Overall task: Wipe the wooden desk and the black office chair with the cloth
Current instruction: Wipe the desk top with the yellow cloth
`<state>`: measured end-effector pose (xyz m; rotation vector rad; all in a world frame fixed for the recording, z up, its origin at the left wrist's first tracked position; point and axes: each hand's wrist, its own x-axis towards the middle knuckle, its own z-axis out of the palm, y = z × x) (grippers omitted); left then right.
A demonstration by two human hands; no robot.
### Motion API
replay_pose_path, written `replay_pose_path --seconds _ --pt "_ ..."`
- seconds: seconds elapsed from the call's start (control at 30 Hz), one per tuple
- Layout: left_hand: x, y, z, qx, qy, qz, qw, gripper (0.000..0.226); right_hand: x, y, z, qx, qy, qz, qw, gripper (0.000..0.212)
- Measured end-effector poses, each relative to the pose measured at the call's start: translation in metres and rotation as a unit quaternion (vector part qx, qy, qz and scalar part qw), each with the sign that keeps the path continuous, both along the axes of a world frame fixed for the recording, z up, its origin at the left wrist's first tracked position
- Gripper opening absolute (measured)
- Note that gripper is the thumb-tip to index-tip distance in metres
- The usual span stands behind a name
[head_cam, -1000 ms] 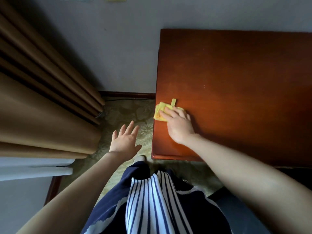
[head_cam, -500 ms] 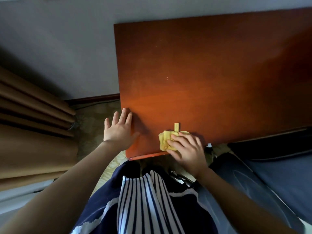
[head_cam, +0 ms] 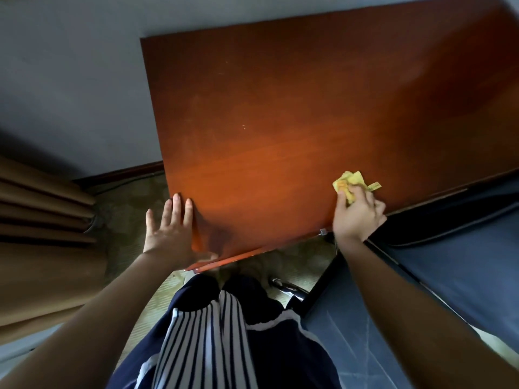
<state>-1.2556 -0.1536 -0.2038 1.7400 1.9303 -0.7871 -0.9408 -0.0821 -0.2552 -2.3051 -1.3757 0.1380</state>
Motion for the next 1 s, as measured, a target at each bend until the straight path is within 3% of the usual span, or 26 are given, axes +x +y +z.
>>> replay_pose_path --seconds 0.07,0.33,0.57,0.67,1.0 --pt "-0.001 0.002 0.001 -0.005 -0.011 -0.003 1.000 0.135 -0.024 -0.008 -0.004 0.028 0.006 0.004 1.000 0.017" --pt "-0.007 0.005 0.004 -0.010 -0.032 -0.025 0.999 0.140 -0.102 -0.068 -0.017 0.069 -0.026 0.254 0.965 0.027" --pt "-0.007 0.002 0.004 -0.001 -0.039 -0.020 0.999 0.141 -0.103 -0.084 -0.018 0.103 -0.025 0.470 0.876 0.025" --pt "-0.008 0.000 0.005 0.004 -0.048 -0.015 0.999 0.140 -0.082 -0.079 -0.016 0.123 -0.024 0.511 0.850 0.024" --pt "-0.005 -0.002 0.005 0.016 -0.062 0.003 0.998 0.140 0.025 -0.047 -0.009 0.072 -0.076 0.354 0.929 0.028"
